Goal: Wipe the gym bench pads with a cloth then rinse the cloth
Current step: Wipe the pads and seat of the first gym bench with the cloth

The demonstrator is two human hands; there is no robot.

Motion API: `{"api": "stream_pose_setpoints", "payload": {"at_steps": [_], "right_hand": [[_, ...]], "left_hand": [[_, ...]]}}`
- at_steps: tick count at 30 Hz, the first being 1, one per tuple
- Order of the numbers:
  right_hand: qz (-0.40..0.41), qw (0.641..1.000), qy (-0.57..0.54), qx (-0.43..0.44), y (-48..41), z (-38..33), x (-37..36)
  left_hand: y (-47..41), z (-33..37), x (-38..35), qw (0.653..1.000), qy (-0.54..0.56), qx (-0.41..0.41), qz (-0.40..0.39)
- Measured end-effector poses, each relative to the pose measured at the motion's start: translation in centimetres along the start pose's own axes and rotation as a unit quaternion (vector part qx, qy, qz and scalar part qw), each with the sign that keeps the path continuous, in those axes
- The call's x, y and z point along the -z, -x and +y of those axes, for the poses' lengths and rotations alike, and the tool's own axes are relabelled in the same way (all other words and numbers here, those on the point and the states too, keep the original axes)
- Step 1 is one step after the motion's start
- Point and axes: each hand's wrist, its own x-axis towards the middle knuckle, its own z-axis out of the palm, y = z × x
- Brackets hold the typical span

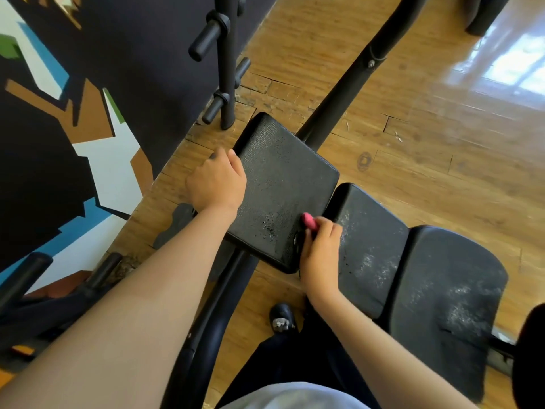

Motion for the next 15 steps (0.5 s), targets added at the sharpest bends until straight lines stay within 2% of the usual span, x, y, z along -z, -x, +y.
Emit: {"api": "stream_pose_setpoints", "payload": {"at_steps": [6, 11, 15], "right_hand": [[-0.027, 0.999, 0.014, 0.045, 0.7, 0.0, 0.3], [-0.008, 0.997, 0.063, 0.036, 0.3, -0.7, 0.1], [-0.019, 0.986, 0.106, 0.125, 1.8, -2.3, -0.6]], "left_hand": [[0.0, 0.0, -0.3, 1.0, 0.005, -0.004, 0.011], [0.1, 0.1, 0.0, 1.0, -0.003, -0.007, 0.007], [-0.1, 0.0, -0.3, 1.0, -0.007, -0.004, 0.007]]}}
